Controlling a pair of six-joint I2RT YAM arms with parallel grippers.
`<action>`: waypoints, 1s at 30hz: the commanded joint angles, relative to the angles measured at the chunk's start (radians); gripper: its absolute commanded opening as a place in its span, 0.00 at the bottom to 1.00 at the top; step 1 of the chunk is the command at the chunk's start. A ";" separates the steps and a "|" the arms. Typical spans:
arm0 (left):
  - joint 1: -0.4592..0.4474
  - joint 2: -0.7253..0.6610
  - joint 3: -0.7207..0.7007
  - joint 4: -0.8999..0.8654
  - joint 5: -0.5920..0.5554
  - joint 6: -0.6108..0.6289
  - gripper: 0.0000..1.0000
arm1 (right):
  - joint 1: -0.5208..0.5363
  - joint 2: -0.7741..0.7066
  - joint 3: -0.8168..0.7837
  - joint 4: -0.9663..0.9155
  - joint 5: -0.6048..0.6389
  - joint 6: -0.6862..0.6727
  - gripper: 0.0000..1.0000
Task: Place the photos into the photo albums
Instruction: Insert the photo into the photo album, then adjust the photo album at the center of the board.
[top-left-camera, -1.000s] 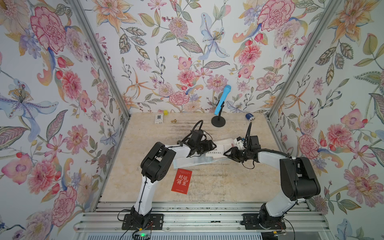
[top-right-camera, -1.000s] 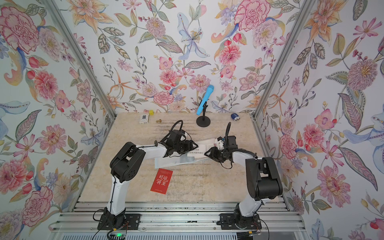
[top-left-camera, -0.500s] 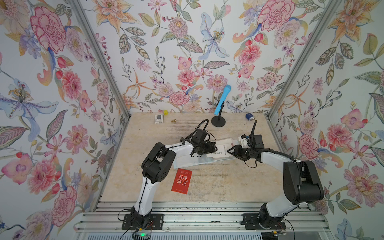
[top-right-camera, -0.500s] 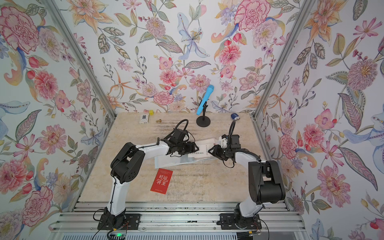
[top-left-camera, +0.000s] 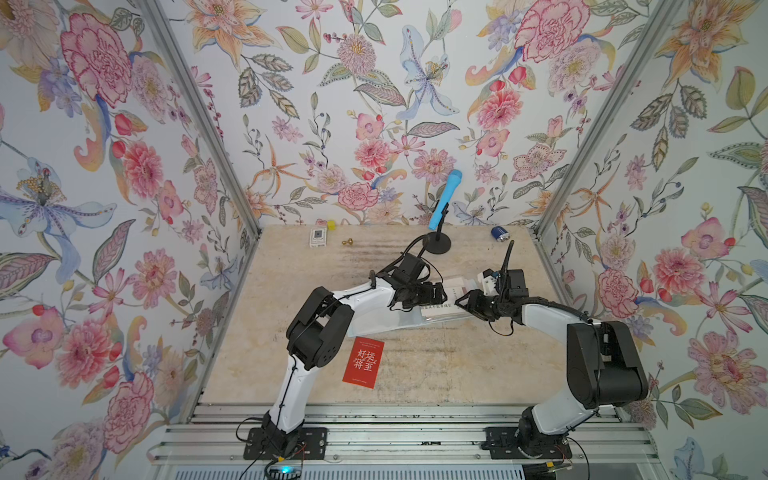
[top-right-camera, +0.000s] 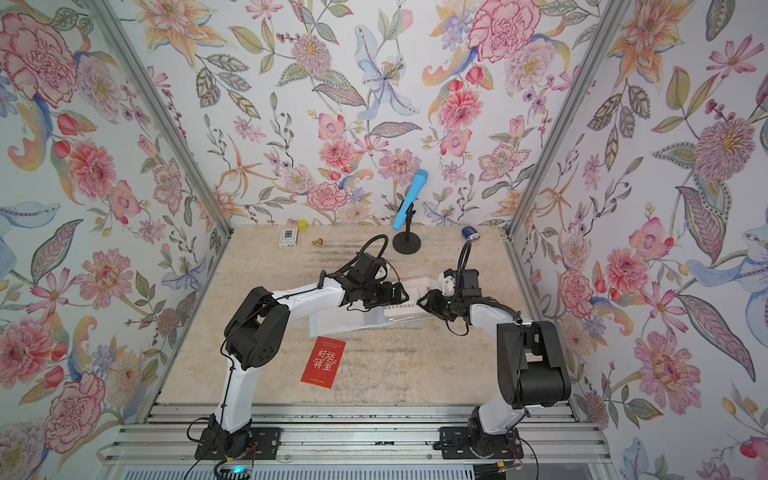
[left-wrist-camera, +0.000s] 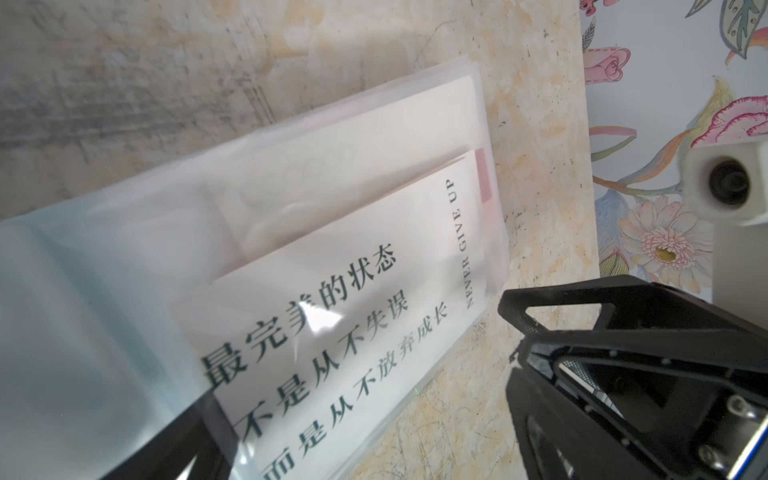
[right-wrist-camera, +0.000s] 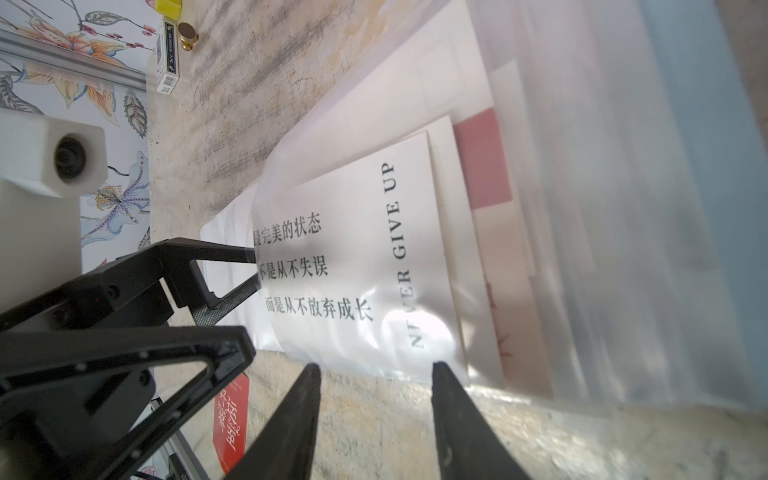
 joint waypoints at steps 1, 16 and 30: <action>-0.019 0.015 0.052 -0.066 0.016 0.044 1.00 | 0.000 0.001 0.003 -0.015 0.015 -0.019 0.46; -0.022 0.042 0.300 -0.472 -0.196 0.272 1.00 | -0.001 -0.012 0.007 -0.040 0.030 -0.036 0.46; 0.080 -0.302 -0.176 -0.093 -0.120 0.207 1.00 | 0.039 -0.088 0.030 -0.141 0.080 -0.091 0.46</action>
